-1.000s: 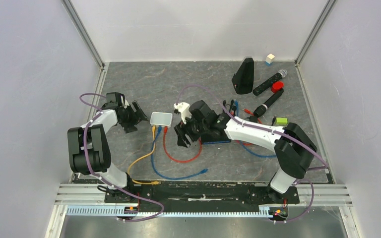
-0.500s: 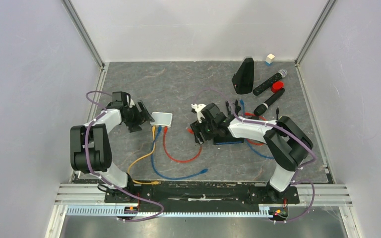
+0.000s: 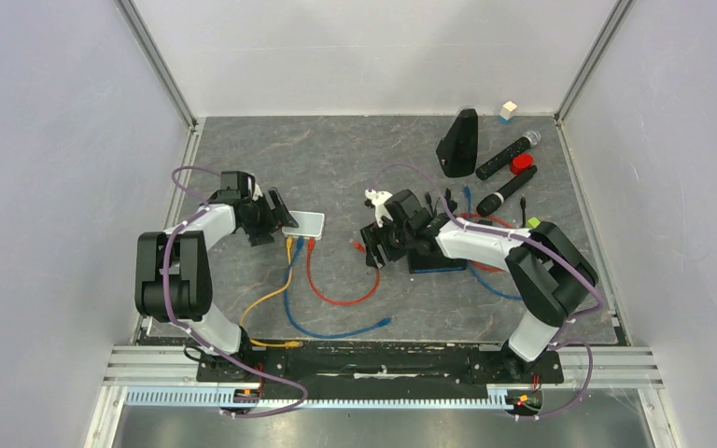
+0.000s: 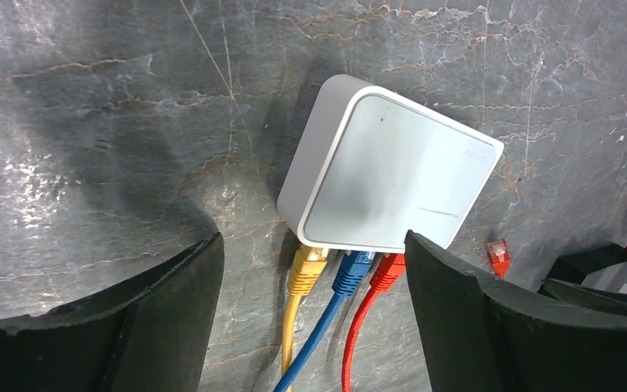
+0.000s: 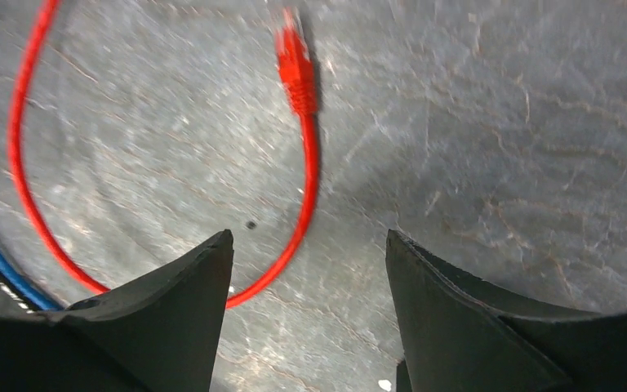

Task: Pull the plug from the switch port
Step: Move the switch port to the center of the board.

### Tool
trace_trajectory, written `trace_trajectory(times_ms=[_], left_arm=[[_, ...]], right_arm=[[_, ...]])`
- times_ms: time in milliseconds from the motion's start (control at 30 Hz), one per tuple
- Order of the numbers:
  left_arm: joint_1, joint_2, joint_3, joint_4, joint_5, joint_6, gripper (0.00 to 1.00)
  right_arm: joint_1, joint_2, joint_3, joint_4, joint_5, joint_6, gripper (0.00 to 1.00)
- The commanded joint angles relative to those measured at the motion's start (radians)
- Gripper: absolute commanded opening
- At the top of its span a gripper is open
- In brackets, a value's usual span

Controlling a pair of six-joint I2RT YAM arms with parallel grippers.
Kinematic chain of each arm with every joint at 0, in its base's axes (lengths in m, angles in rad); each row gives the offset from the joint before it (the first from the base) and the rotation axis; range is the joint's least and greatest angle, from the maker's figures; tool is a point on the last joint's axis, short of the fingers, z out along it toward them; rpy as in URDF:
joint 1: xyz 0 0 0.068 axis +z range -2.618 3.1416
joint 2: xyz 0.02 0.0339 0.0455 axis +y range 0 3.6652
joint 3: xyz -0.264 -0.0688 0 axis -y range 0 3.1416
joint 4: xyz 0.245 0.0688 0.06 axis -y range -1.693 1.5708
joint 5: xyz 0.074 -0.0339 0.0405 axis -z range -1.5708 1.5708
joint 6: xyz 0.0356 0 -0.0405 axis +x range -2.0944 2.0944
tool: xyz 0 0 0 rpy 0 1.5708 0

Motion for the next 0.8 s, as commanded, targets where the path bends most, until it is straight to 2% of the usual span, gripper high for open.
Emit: trace_trajectory(times_ms=[0,167,333,433,467,600,667,767], left_arm=[[-0.007,0.002,-0.018,0.060,0.023,-0.015,0.86],[-0.009,0.016,-0.019,0.071,0.039,-0.013,0.86],[-0.010,0.021,-0.020,0.093,0.055,-0.007,0.83],[-0.009,0.031,-0.020,0.097,0.057,-0.009,0.79],[-0.042,0.029,-0.025,0.099,0.057,-0.008,0.78],[-0.080,0.009,-0.076,0.140,0.055,-0.042,0.72],[-0.095,-0.006,-0.111,0.174,0.079,-0.068,0.64],[-0.123,-0.040,-0.165,0.199,0.079,-0.092,0.59]], right_arm=[[0.002,0.004,0.106,0.052,-0.051,0.040,0.71],[-0.001,0.128,0.231,0.083,-0.112,0.098,0.73],[-0.003,0.295,0.347,0.207,-0.193,0.222,0.73],[-0.006,0.398,0.450,0.230,-0.233,0.269,0.72],[-0.006,0.421,0.476,0.238,-0.242,0.278,0.72],[-0.006,0.498,0.515,0.255,-0.290,0.288,0.72],[-0.006,0.513,0.495,0.260,-0.302,0.279,0.71],[-0.006,0.492,0.419,0.266,-0.304,0.256,0.70]])
